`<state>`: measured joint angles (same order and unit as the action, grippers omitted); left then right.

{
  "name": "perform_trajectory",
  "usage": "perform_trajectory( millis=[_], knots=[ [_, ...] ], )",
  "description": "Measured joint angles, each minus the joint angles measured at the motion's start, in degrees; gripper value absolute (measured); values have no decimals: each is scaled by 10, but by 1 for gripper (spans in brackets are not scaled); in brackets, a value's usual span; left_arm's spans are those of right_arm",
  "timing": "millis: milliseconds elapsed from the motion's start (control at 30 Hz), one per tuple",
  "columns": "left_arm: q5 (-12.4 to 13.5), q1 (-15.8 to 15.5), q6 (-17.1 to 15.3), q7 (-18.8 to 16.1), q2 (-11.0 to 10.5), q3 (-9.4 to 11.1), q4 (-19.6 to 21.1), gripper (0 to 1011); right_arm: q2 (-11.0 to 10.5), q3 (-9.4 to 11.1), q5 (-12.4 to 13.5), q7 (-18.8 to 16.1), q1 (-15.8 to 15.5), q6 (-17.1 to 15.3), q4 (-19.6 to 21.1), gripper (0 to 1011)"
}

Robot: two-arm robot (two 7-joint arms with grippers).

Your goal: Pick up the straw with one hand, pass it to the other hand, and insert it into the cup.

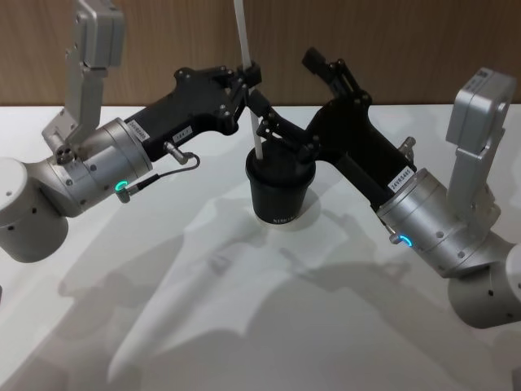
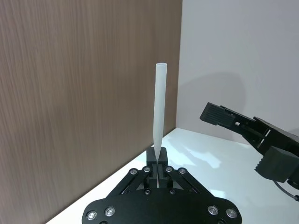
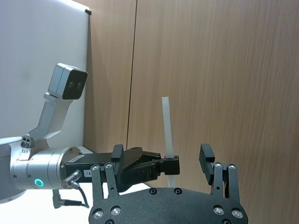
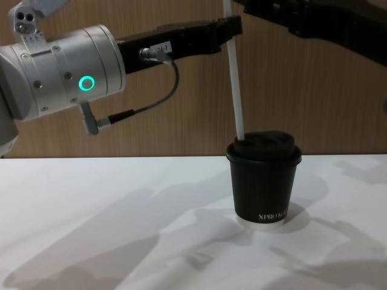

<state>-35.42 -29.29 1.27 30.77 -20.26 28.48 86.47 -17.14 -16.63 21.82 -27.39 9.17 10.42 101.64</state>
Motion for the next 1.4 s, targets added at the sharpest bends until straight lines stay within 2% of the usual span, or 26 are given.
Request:
perform_trajectory(
  millis=[900,1067,1100,1233,1267,1400],
  knots=[
    [0,-7,-7,-1,7,7,-14,24,0,0,0,0,0,0,0,1001],
    [2,-7,-7,-2,8,8,-16,148,0,0,0,0,0,0,0,1001],
    [2,-7,-7,-2,8,8,-17,203,0,0,0,0,0,0,0,1001],
    [3,-8,-7,-3,9,8,-18,275,0,0,0,0,0,0,0,1001],
    [3,-8,-7,-3,9,8,-18,333,0,0,0,0,0,0,0,1001],
    [4,-8,-6,-3,9,8,-18,455,0,0,0,0,0,0,0,1001]
  ],
)
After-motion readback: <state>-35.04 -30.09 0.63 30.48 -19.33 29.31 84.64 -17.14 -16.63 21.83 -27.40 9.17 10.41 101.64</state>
